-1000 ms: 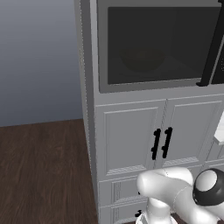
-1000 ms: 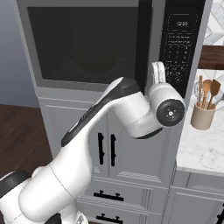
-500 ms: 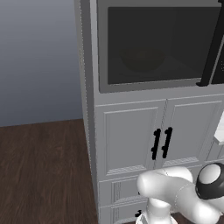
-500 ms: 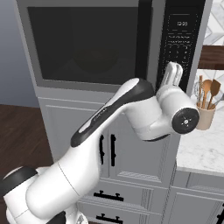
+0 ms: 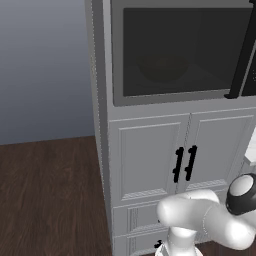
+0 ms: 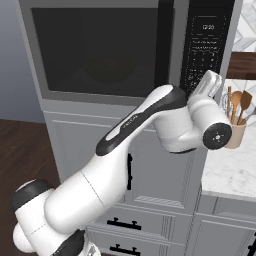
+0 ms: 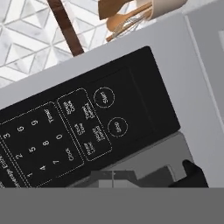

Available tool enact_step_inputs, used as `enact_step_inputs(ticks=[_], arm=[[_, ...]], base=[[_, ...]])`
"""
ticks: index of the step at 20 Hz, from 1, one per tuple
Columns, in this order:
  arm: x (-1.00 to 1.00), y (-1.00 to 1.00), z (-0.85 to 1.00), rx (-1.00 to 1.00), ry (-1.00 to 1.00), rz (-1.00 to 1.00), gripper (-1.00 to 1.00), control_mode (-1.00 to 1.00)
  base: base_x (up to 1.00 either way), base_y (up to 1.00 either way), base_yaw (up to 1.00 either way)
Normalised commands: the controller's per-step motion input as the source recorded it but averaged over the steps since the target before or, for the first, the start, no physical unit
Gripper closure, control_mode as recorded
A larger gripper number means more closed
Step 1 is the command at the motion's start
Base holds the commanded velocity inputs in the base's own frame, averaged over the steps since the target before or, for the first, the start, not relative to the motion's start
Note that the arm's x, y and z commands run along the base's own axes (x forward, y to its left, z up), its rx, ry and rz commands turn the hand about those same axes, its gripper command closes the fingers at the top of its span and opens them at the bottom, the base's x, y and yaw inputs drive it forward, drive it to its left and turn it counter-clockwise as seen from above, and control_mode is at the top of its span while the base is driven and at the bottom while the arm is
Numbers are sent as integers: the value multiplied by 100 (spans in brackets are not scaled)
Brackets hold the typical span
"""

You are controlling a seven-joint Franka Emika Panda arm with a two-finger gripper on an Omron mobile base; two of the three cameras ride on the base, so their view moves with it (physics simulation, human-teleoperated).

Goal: Open the microwave, place the bowl with waffle inside the microwave, then close the microwave door and turn it on.

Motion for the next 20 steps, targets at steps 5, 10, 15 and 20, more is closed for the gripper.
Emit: enact_step_inputs(ticks=[5, 10, 15, 20], arm=[[23, -17, -3, 10, 0, -2, 100, -100], [18, -9, -14, 7, 0, 0, 100, -100], [21, -7, -11, 7, 0, 0, 100, -100], [34, -12, -4, 7, 0, -1, 100, -100]], base=[[0, 0, 0], [0, 0, 0], [0, 0, 0], [0, 0, 0]])
